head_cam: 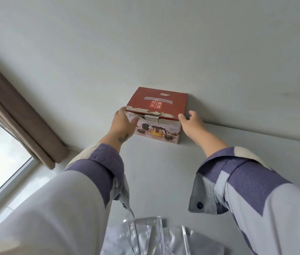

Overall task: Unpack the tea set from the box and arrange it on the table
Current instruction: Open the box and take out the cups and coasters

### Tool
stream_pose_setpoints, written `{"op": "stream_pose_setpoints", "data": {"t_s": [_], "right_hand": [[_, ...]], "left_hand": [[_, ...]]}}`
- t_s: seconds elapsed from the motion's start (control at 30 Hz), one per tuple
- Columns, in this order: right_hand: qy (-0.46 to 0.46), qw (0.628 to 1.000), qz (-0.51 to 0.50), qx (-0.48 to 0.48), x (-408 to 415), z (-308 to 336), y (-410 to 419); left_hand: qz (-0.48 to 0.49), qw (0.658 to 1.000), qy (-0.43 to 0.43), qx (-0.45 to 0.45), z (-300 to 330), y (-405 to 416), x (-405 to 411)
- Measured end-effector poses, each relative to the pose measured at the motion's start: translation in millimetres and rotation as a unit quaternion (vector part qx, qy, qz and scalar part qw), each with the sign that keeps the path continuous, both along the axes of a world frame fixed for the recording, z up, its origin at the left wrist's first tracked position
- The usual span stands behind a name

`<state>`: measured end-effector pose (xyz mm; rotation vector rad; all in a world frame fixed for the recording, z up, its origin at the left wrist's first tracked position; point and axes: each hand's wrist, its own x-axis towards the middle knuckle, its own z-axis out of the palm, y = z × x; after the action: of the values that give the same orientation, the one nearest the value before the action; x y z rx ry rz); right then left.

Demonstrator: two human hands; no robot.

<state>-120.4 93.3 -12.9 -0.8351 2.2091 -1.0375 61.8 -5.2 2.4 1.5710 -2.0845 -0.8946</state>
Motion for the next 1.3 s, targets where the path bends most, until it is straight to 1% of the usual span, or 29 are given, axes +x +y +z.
{"op": "stream_pose_setpoints", "data": {"t_s": [0.1,0.17,0.33,0.43,0.57,0.67,0.77,0.83,0.93,1.03,1.1,1.23,1.3], "right_hand": [[-0.018,0.999,-0.035,-0.023,-3,-14,-17],[-0.014,0.998,-0.044,-0.036,-2,-21,-24],[-0.03,0.996,-0.058,-0.059,3,-29,-35],[-0.05,0.993,-0.083,-0.06,11,-27,-36],[-0.079,0.991,-0.099,-0.032,31,-19,-30],[-0.066,0.991,-0.112,-0.017,59,-21,-19],[-0.052,0.991,-0.12,-0.027,86,-28,-8],[-0.053,0.987,-0.142,-0.051,100,-29,-3],[-0.052,0.968,-0.217,-0.115,112,-23,3],[-0.1,0.944,-0.274,-0.152,113,-1,2],[-0.142,0.931,-0.296,-0.157,111,14,1],[-0.185,0.912,-0.324,-0.171,107,25,-9],[-0.203,0.895,-0.343,-0.201,105,28,-20]], "left_hand": [[0.021,0.999,0.006,0.025,-14,-23,-7],[0.021,0.999,0.013,0.031,-20,-35,-11],[0.027,0.996,0.078,0.042,-30,-52,-20],[0.018,0.995,0.087,0.034,-31,-52,-17],[0.006,0.995,0.091,0.038,-29,-46,4],[0.014,0.994,0.097,0.04,-32,-38,29],[0.005,0.996,0.088,0.02,-35,-27,56],[-0.003,0.995,0.093,0.024,-34,-22,67],[-0.013,0.994,0.095,0.05,-29,-23,72],[-0.024,0.993,0.092,0.067,-25,-25,73],[-0.03,0.992,0.093,0.077,-25,-26,74],[-0.043,0.992,0.08,0.093,-24,-30,74],[-0.064,0.991,0.066,0.095,-22,-35,73]]}}
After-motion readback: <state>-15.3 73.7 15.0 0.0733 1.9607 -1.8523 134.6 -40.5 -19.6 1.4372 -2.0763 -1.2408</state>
